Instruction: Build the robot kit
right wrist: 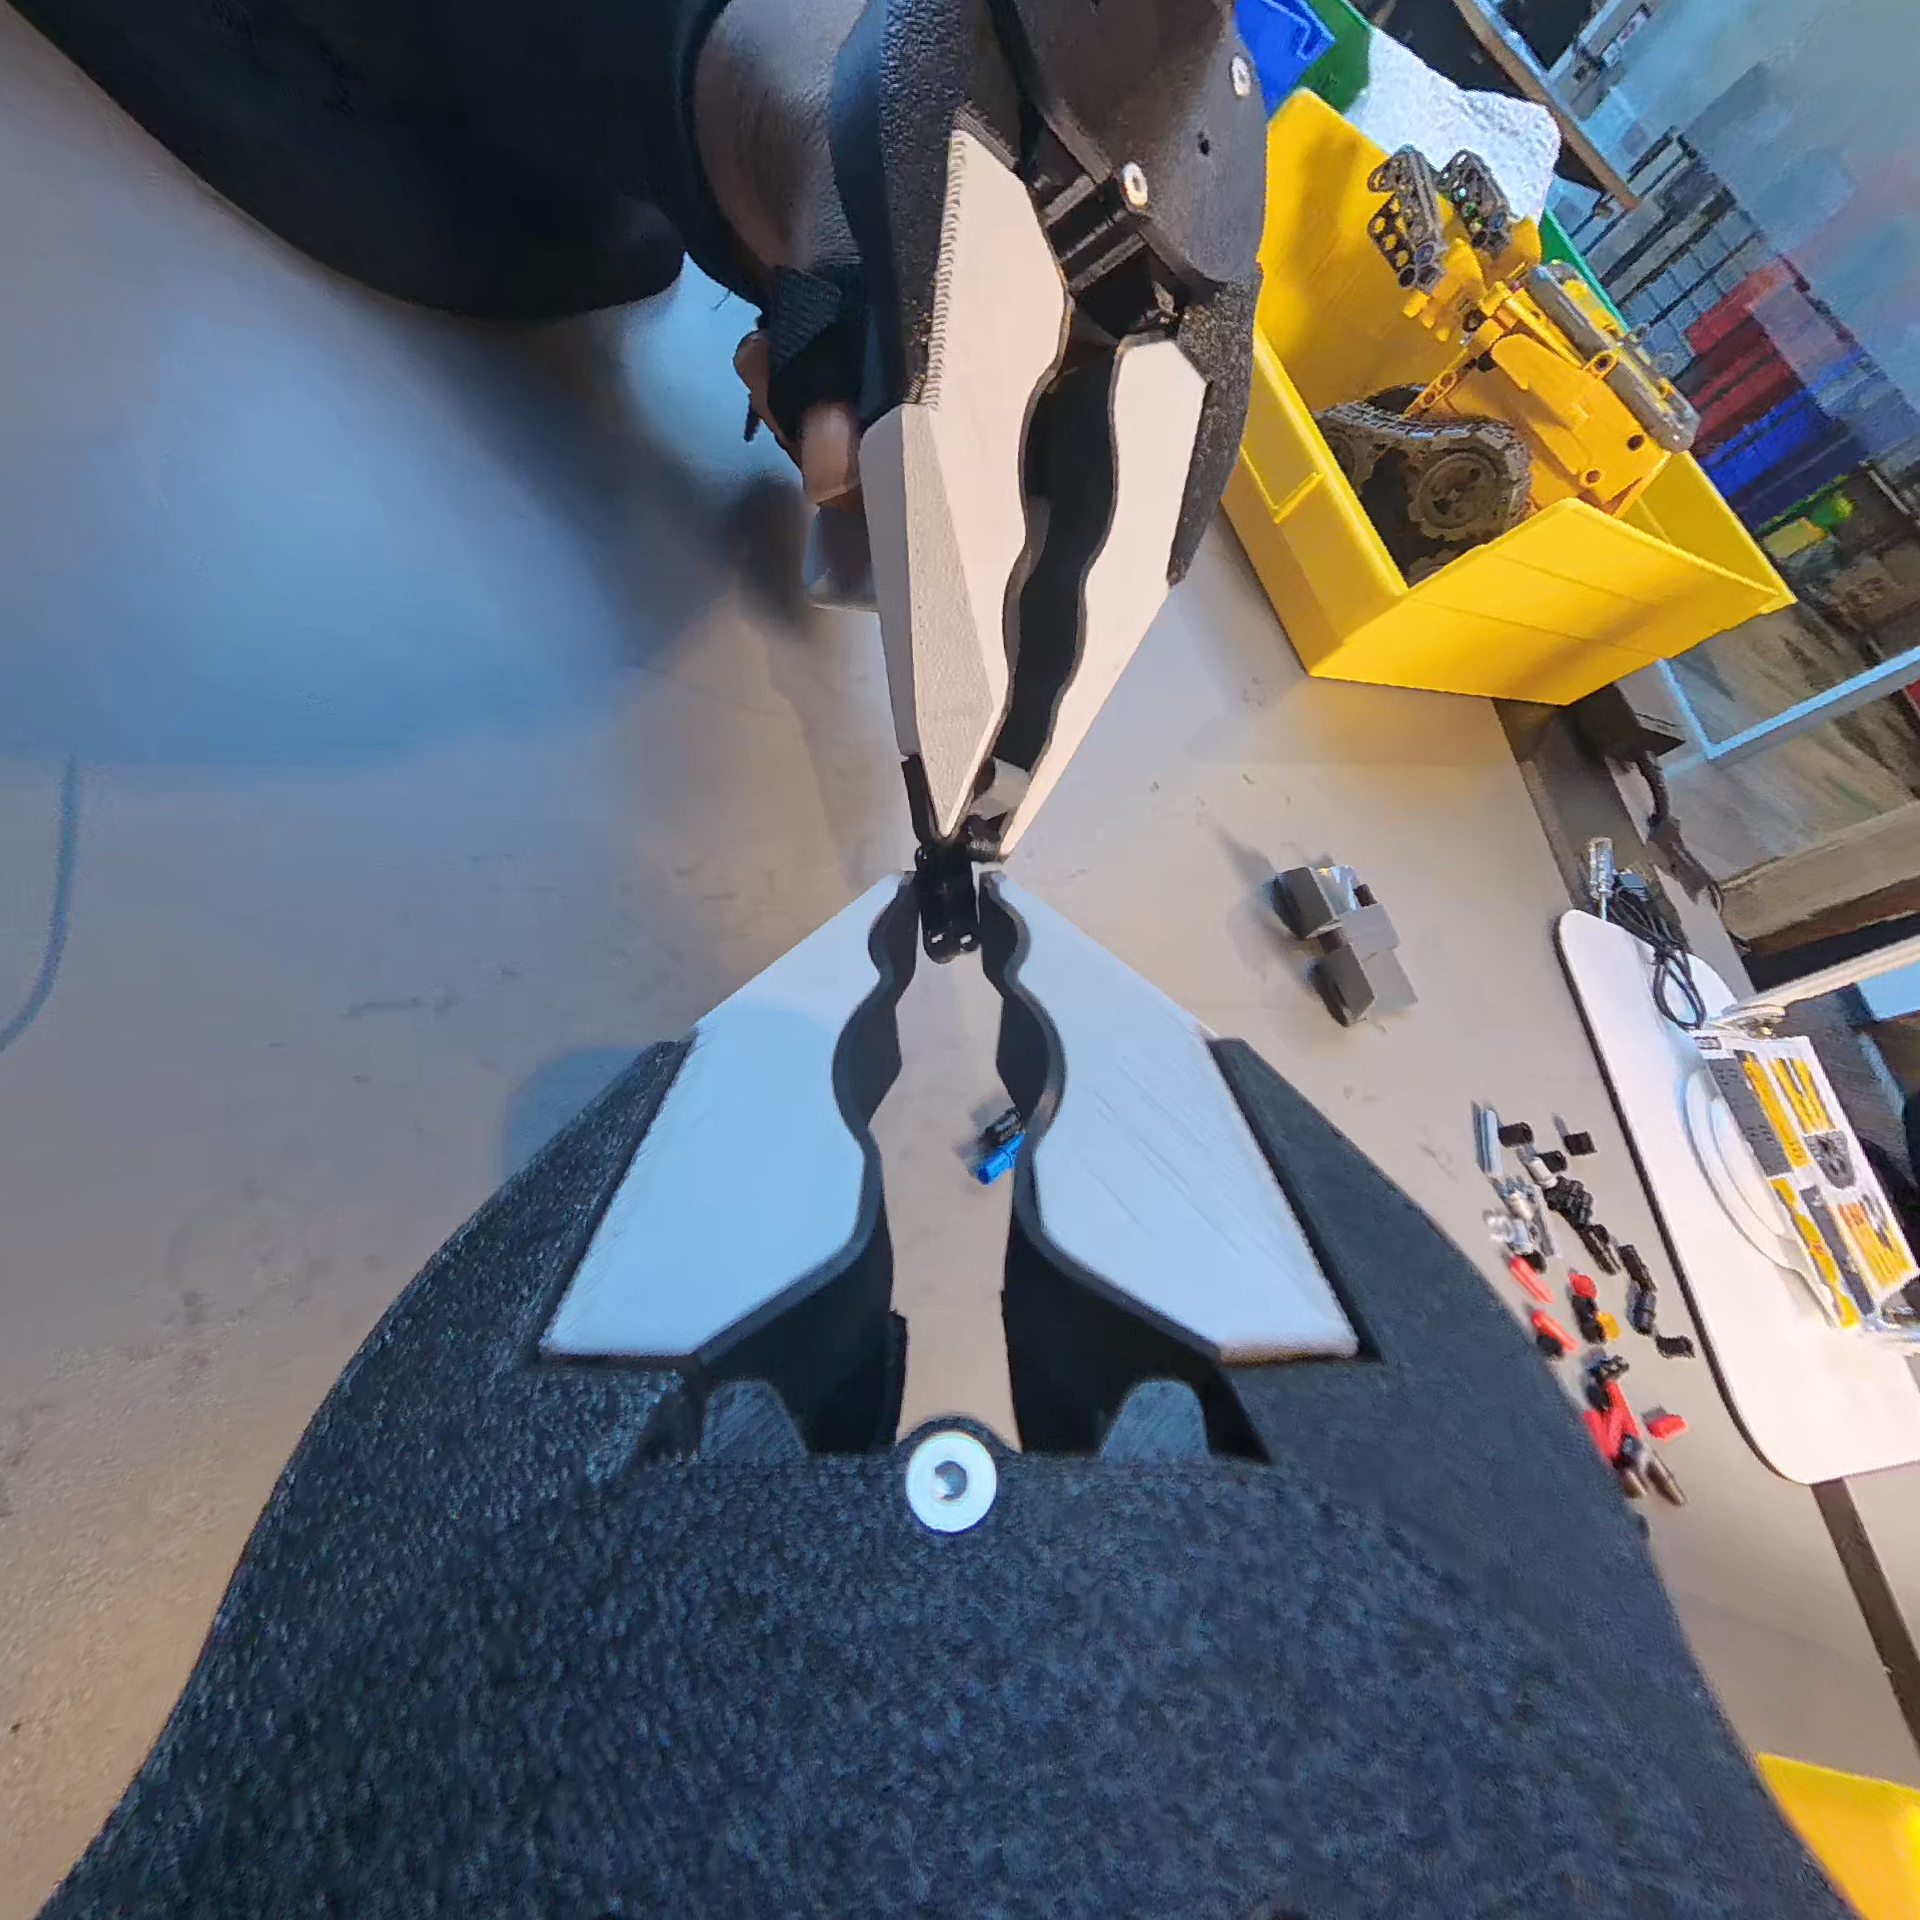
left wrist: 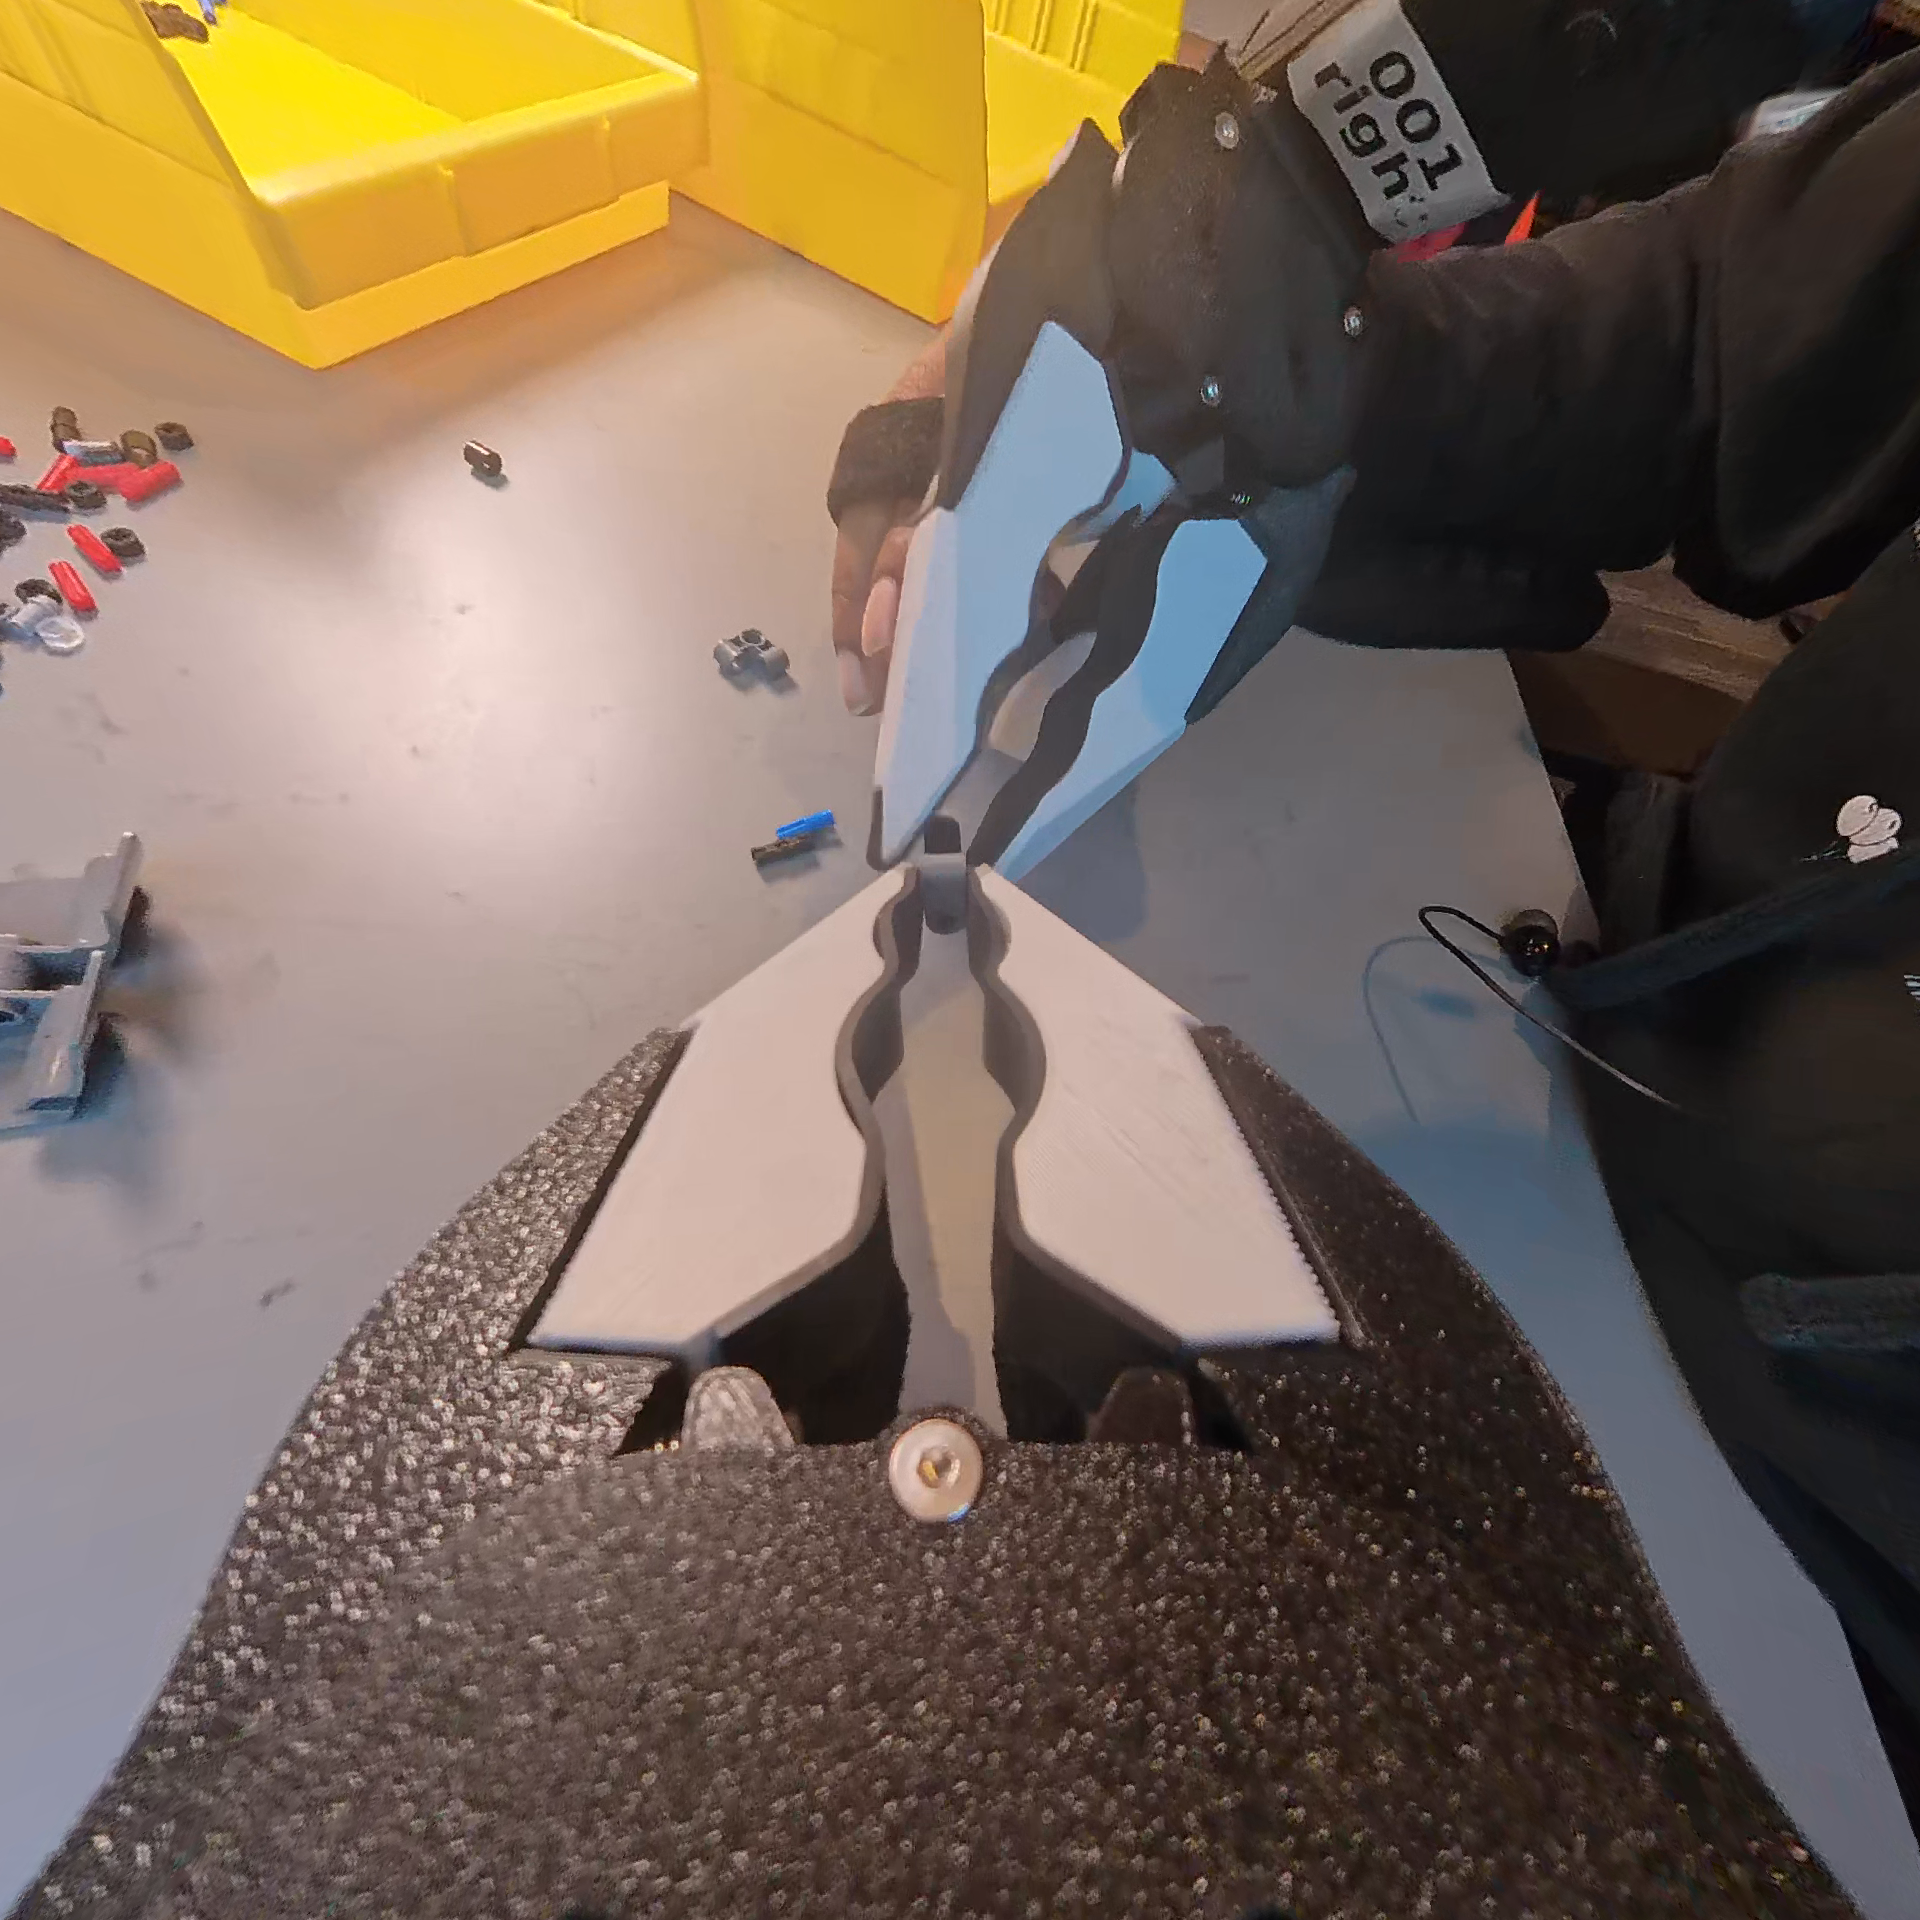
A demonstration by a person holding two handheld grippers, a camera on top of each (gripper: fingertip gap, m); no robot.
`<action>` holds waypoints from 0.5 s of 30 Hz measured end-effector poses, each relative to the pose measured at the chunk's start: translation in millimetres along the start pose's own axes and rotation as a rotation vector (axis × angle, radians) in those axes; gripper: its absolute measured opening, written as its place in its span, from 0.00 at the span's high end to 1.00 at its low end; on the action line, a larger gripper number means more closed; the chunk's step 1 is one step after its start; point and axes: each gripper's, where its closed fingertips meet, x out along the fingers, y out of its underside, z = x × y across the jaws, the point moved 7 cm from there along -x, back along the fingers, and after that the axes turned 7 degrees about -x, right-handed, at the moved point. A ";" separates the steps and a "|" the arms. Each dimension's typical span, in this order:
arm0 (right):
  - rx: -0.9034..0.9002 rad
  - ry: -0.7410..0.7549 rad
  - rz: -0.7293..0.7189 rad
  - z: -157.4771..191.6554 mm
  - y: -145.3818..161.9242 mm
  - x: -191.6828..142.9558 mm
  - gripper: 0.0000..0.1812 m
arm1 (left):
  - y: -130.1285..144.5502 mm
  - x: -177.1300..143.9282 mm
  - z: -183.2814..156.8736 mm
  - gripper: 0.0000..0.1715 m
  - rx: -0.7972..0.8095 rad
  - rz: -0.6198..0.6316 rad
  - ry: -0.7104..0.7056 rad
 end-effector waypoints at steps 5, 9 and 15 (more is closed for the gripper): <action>0.154 0.034 -0.001 -21.1 14.2 -13.6 0.86 | 1.3 -7.1 8.7 0.96 0.041 0.026 -0.085; 0.316 -0.011 0.084 -35.8 42.5 -29.0 0.81 | 7.3 -8.6 16.5 0.96 0.078 0.078 -0.155; 0.373 -0.086 0.240 -32.6 67.4 -37.4 0.81 | 16.7 -1.7 19.2 0.96 0.134 0.157 -0.205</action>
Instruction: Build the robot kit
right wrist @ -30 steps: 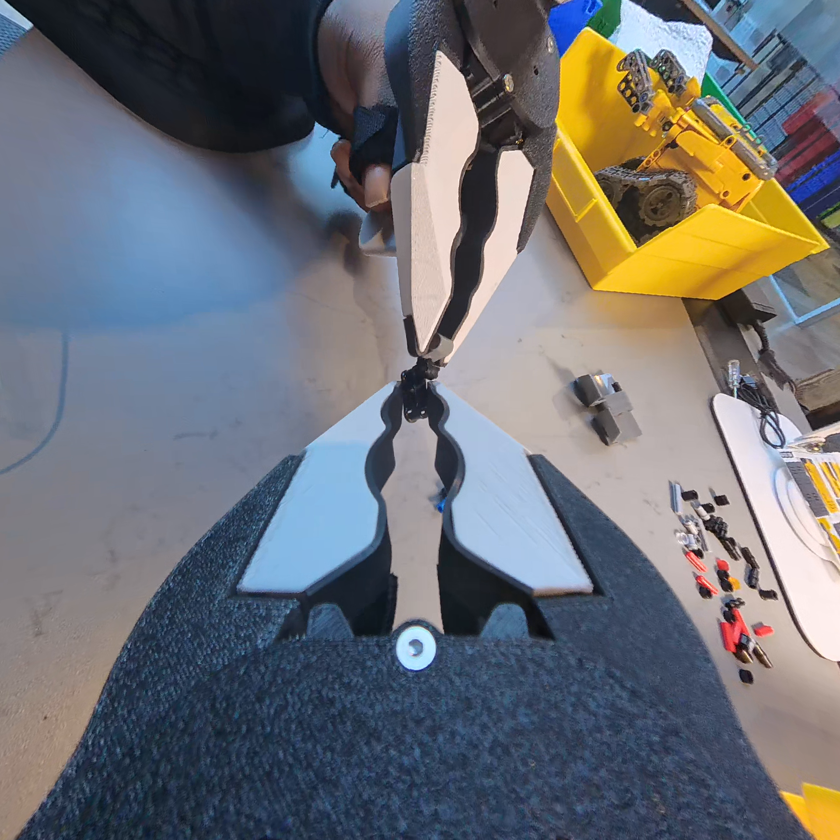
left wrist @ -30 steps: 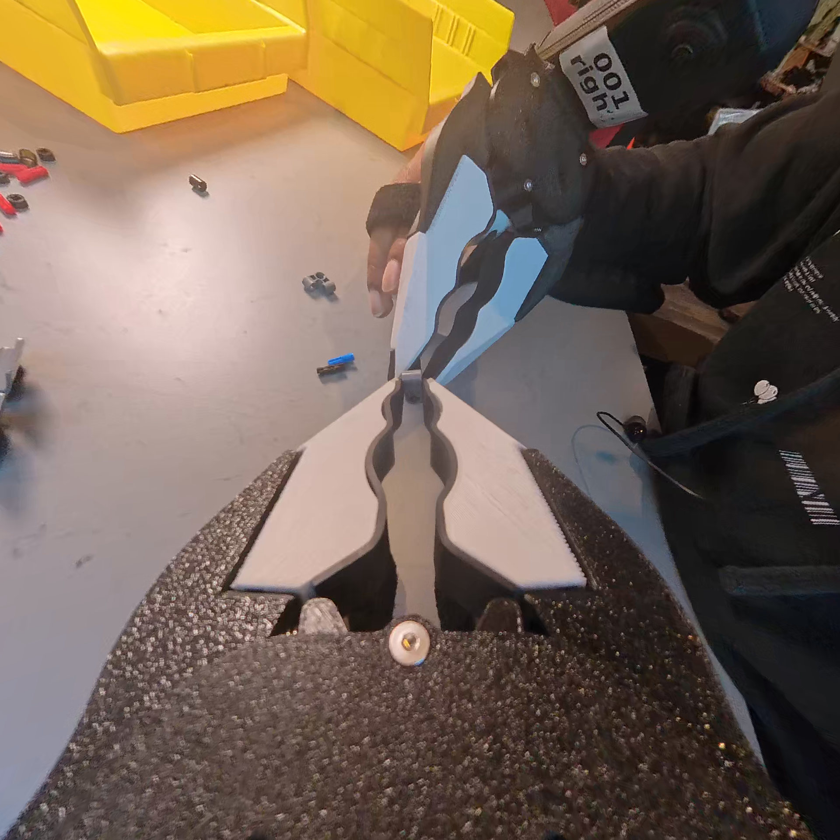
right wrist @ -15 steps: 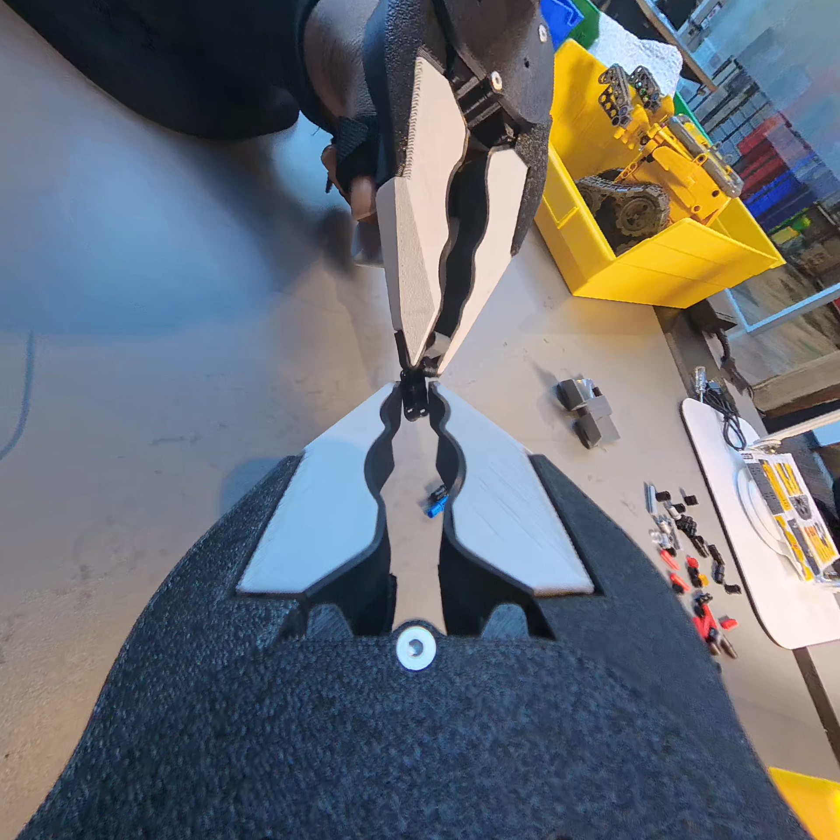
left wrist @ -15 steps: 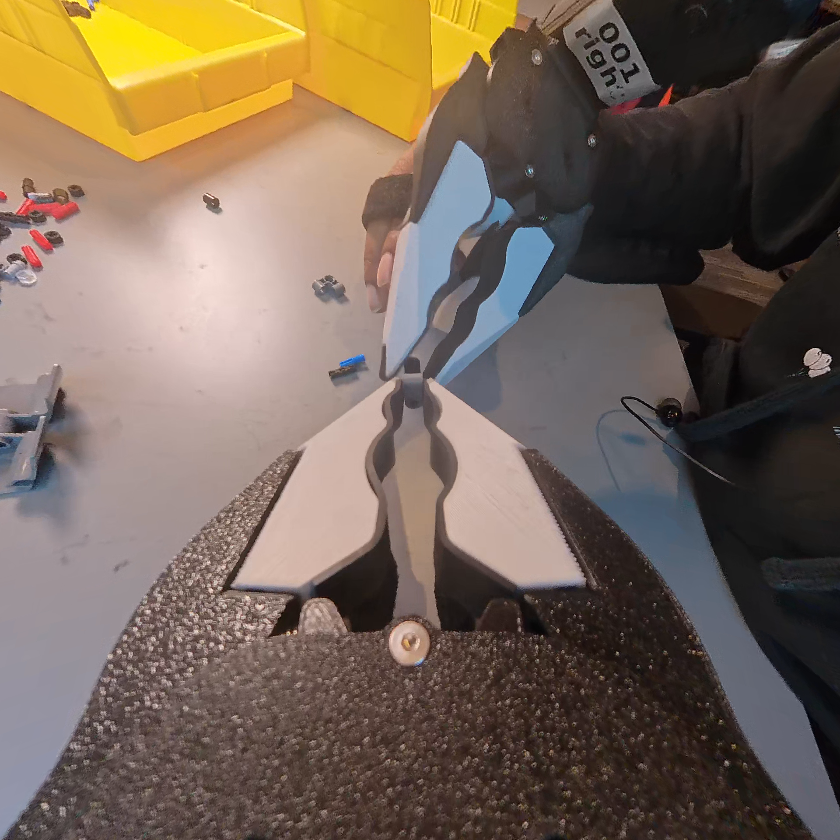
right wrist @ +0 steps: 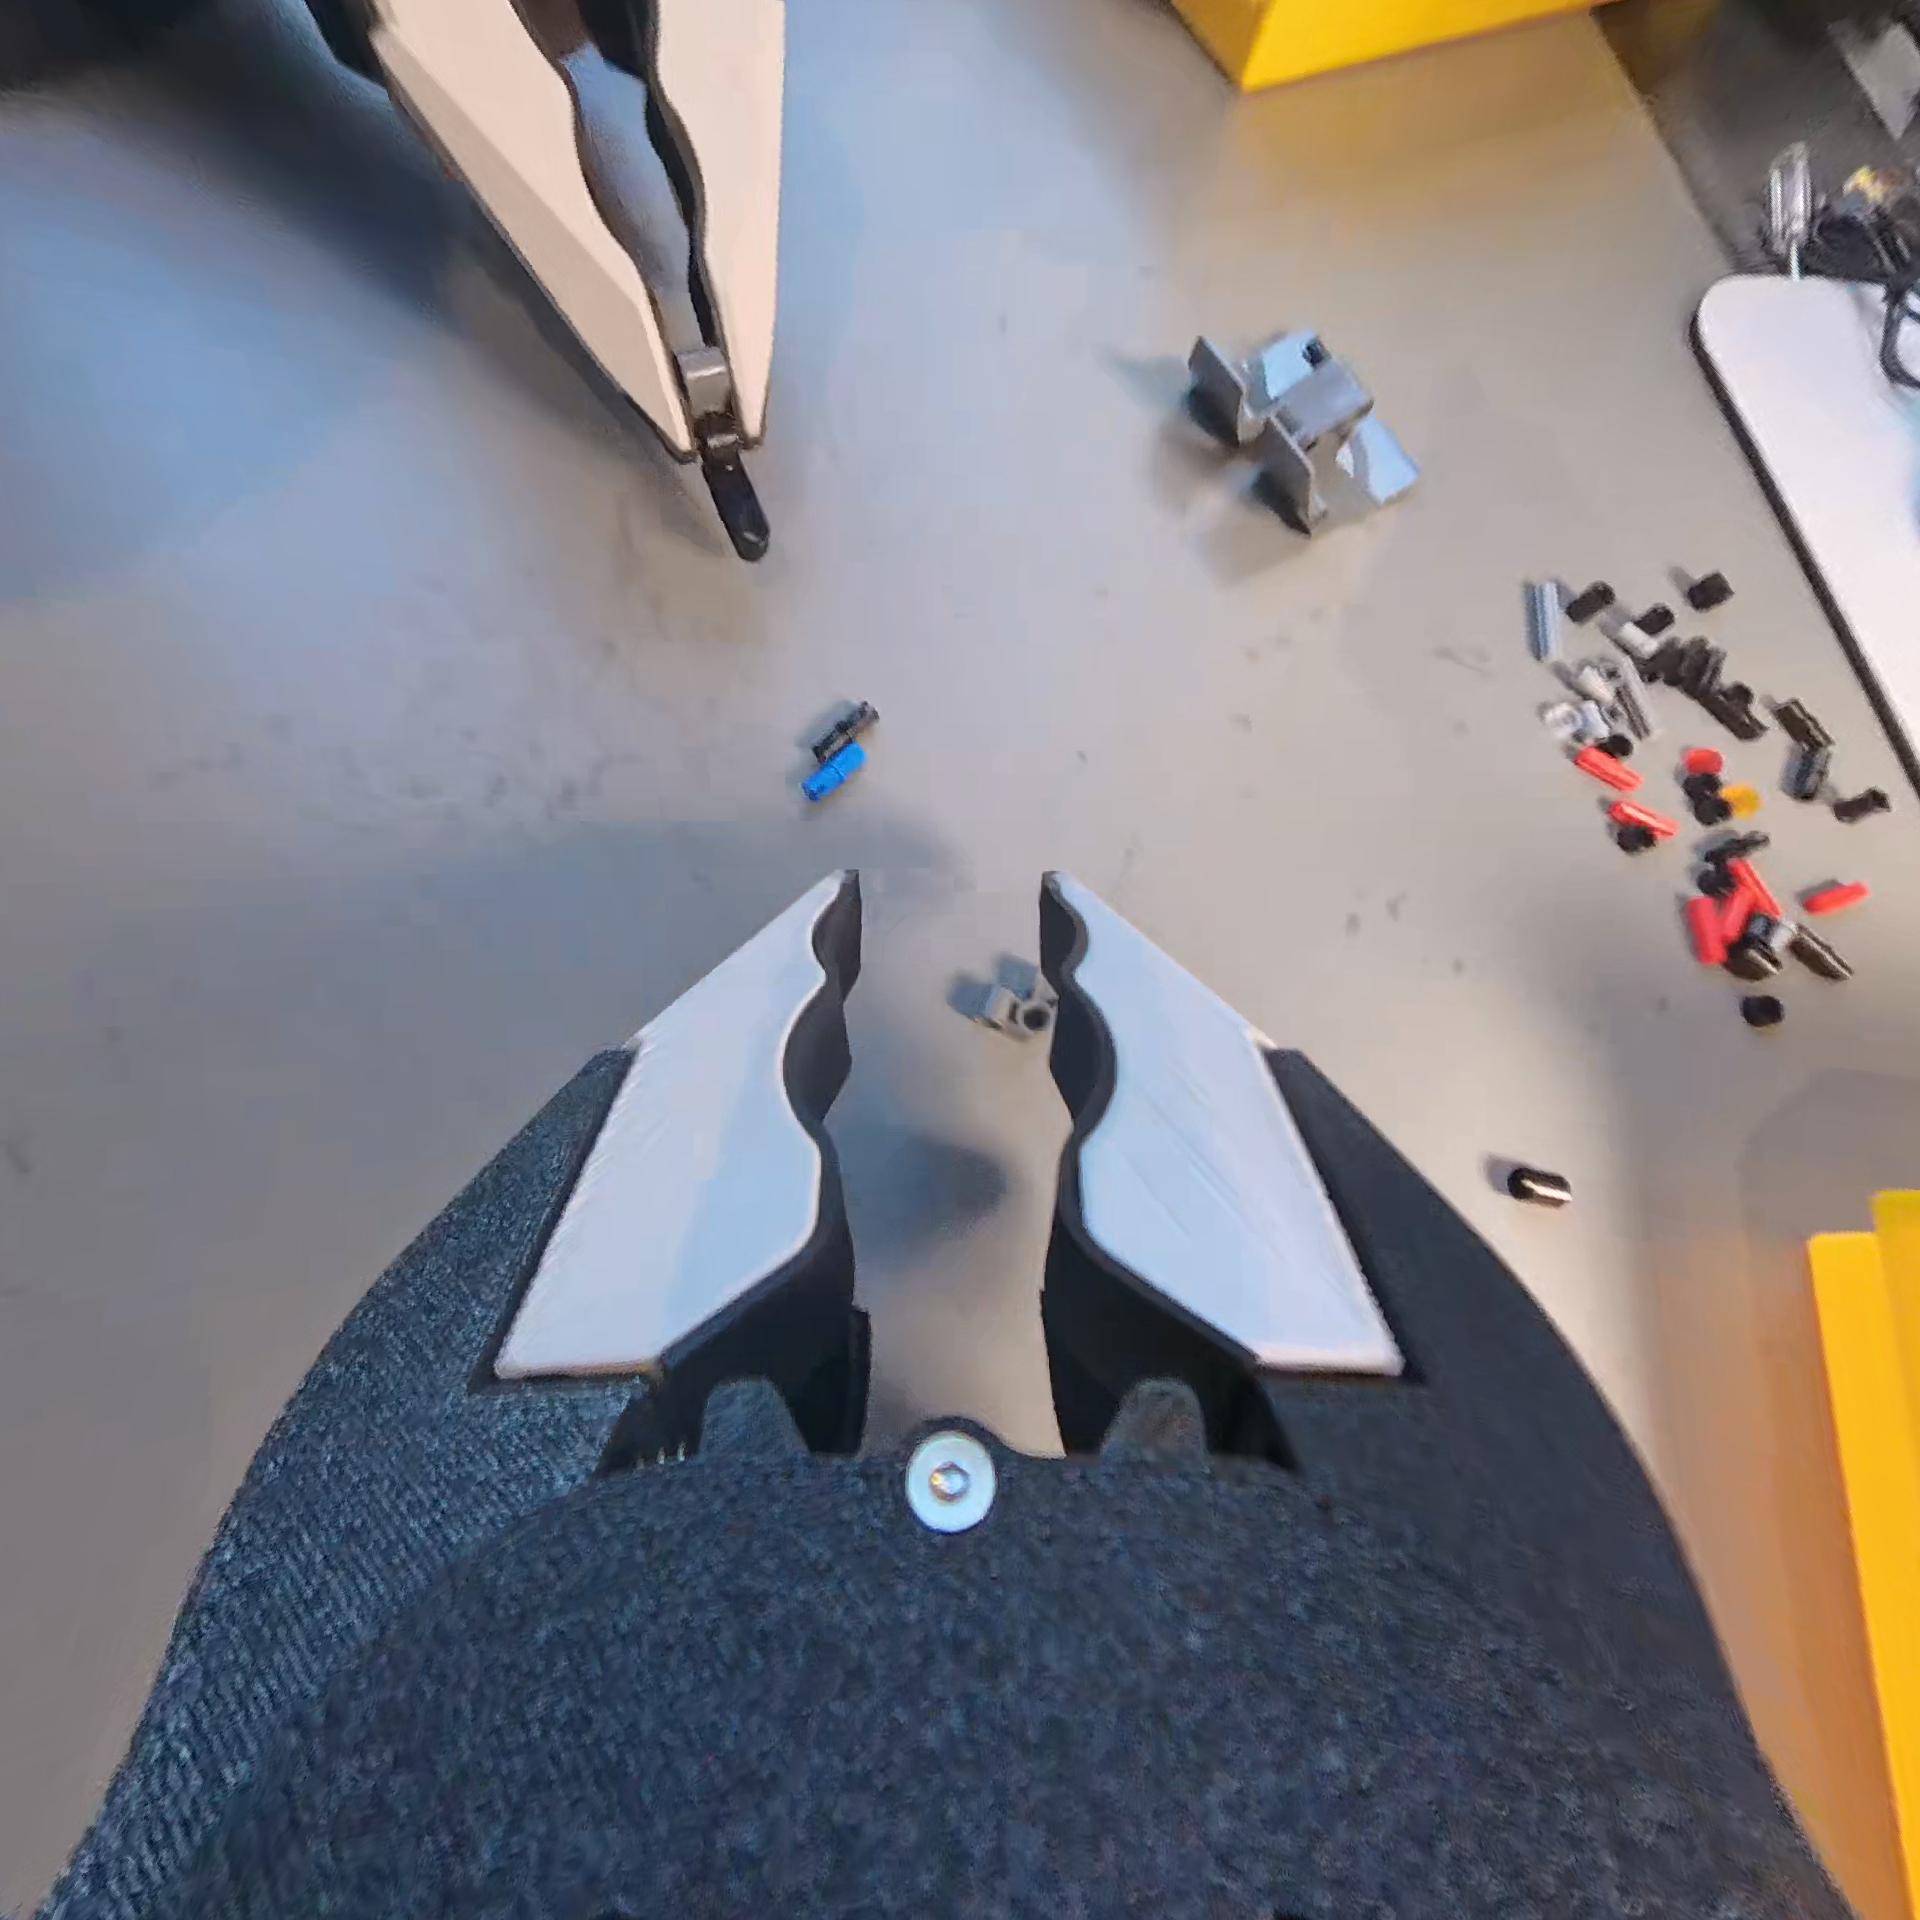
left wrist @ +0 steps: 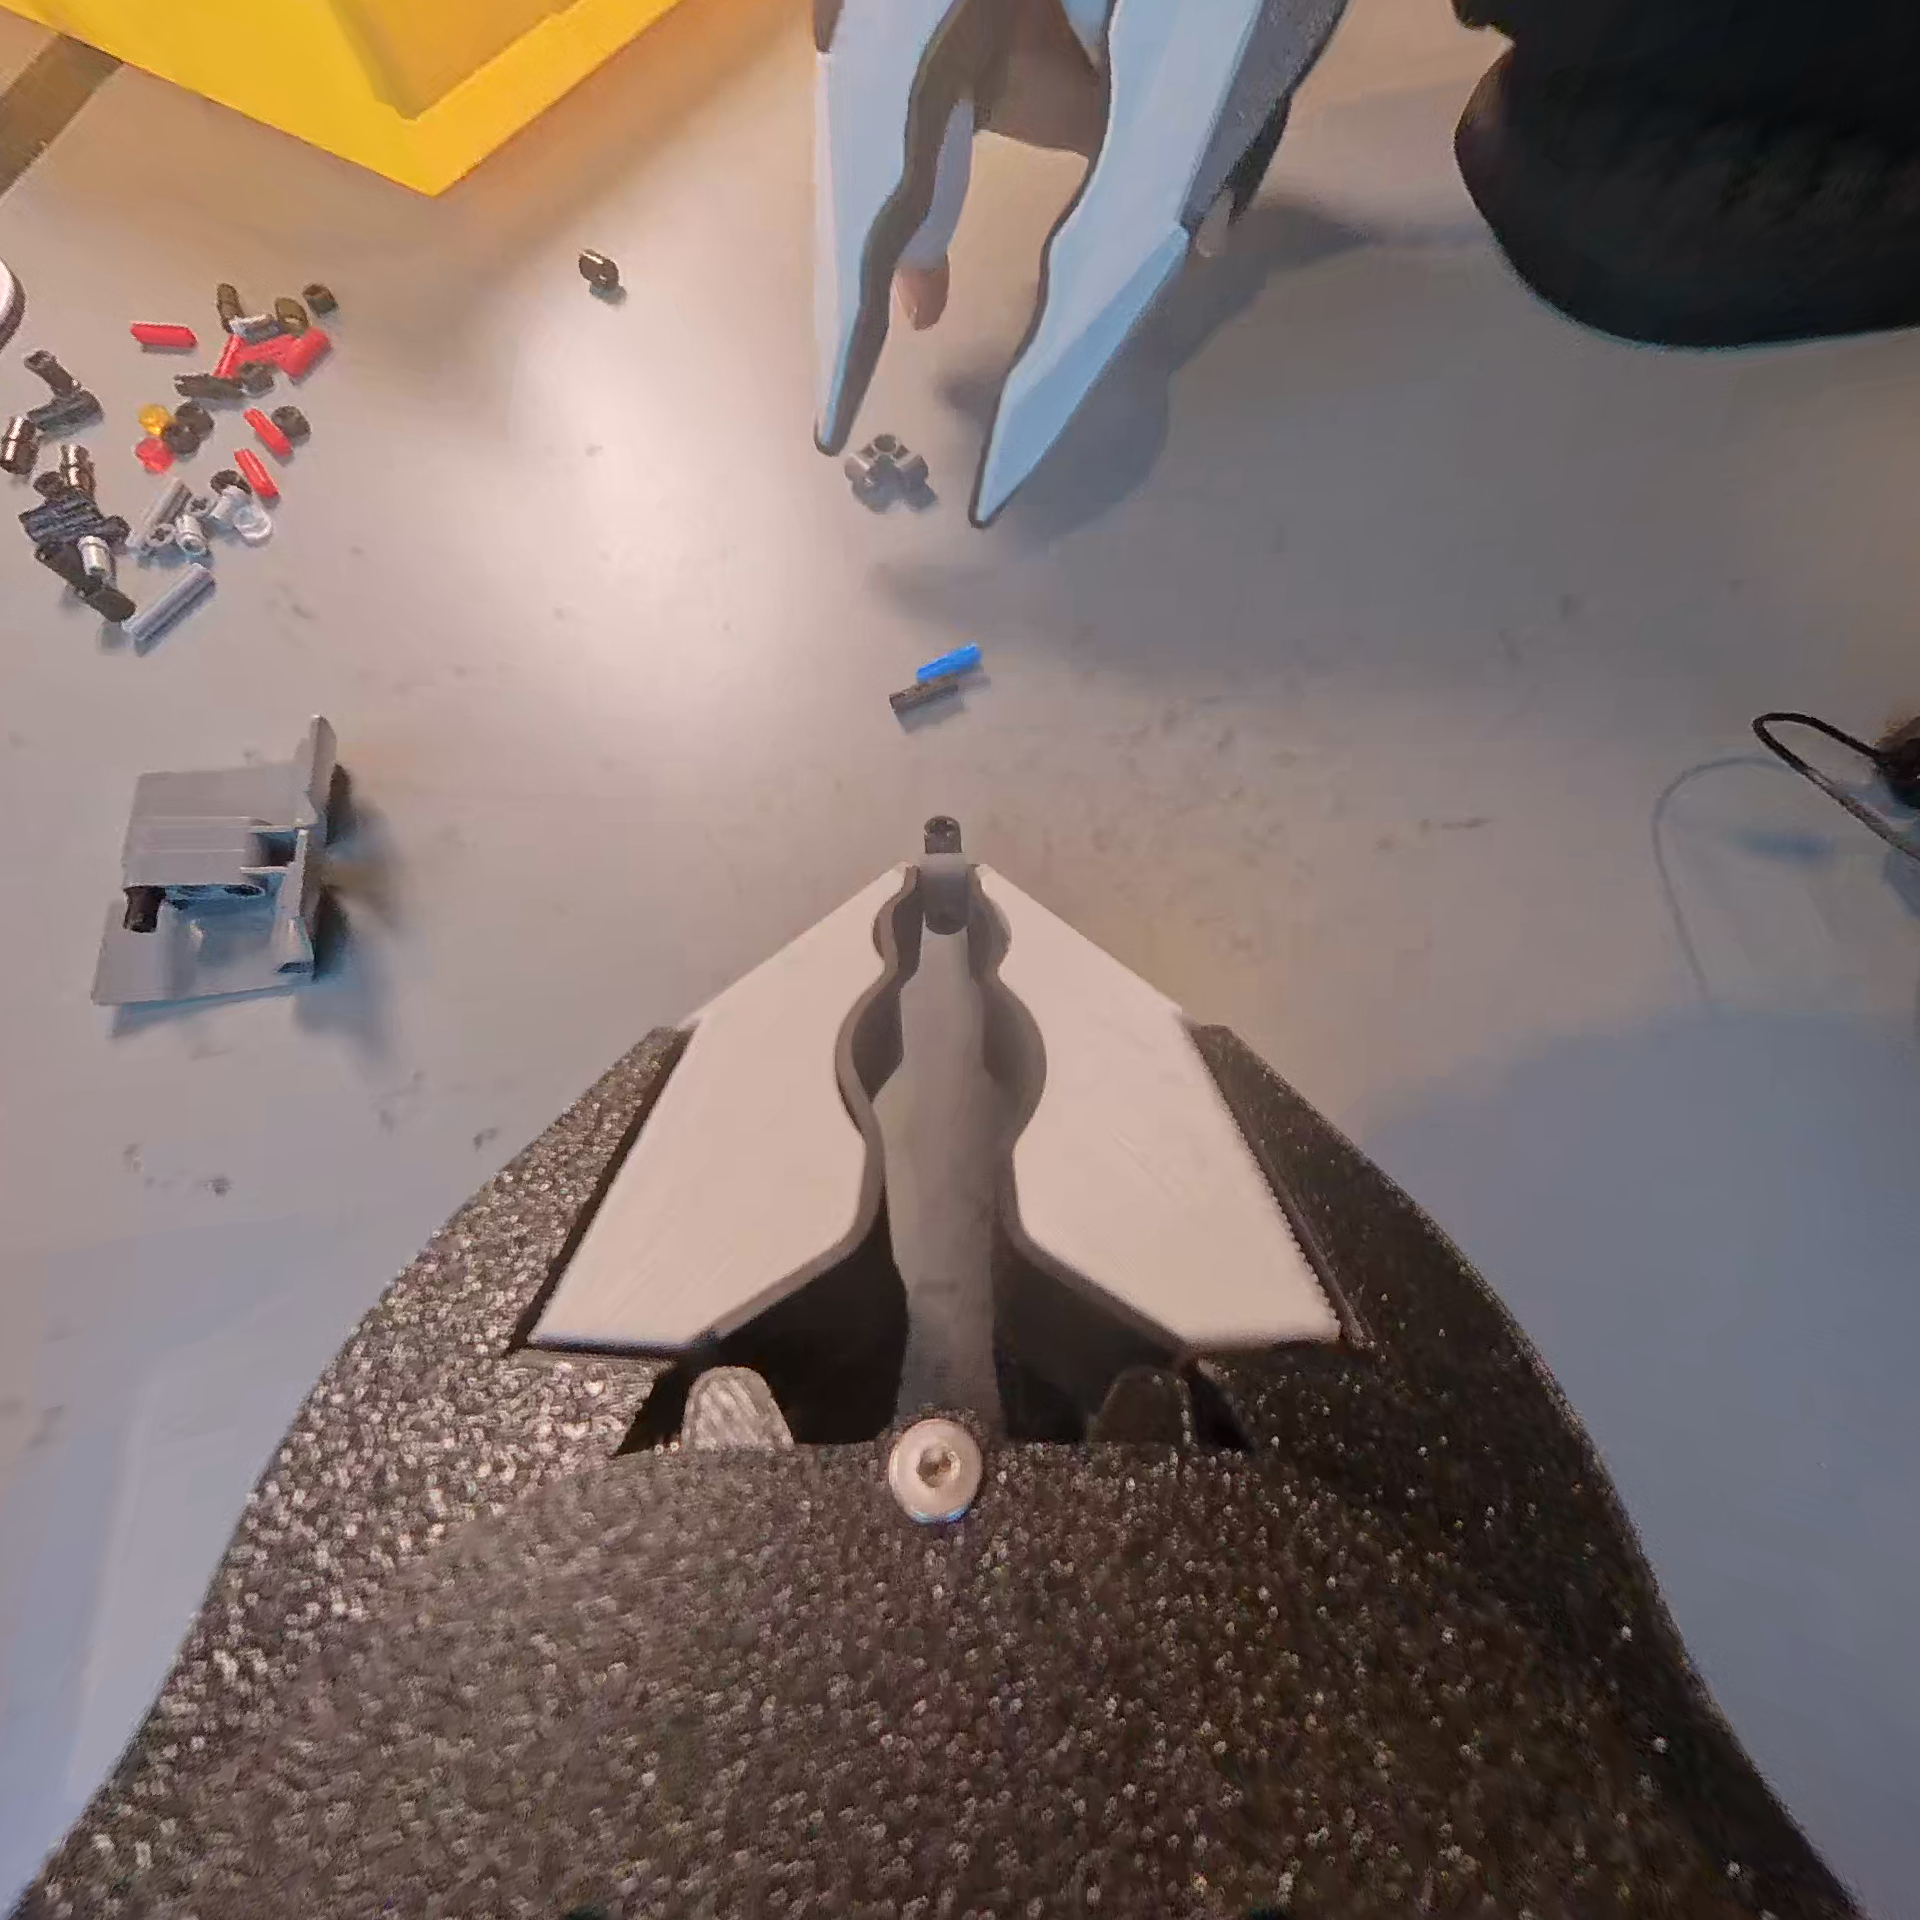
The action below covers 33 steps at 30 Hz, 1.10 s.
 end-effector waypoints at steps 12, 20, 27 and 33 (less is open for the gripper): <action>0.092 0.017 0.112 -12.6 19.9 -5.2 0.98 | 1.5 1.3 -1.4 0.96 0.031 0.025 -0.017; 0.021 -0.009 0.099 0.1 5.6 -3.9 0.97 | 3.0 1.7 0.8 0.96 0.025 0.029 -0.023; 0.161 0.053 0.097 -15.3 9.2 -2.2 0.80 | 3.4 2.1 1.7 0.96 0.026 0.031 -0.030; 0.154 0.021 0.128 -13.1 7.1 9.5 0.88 | 3.2 1.8 1.1 0.96 0.039 0.038 -0.039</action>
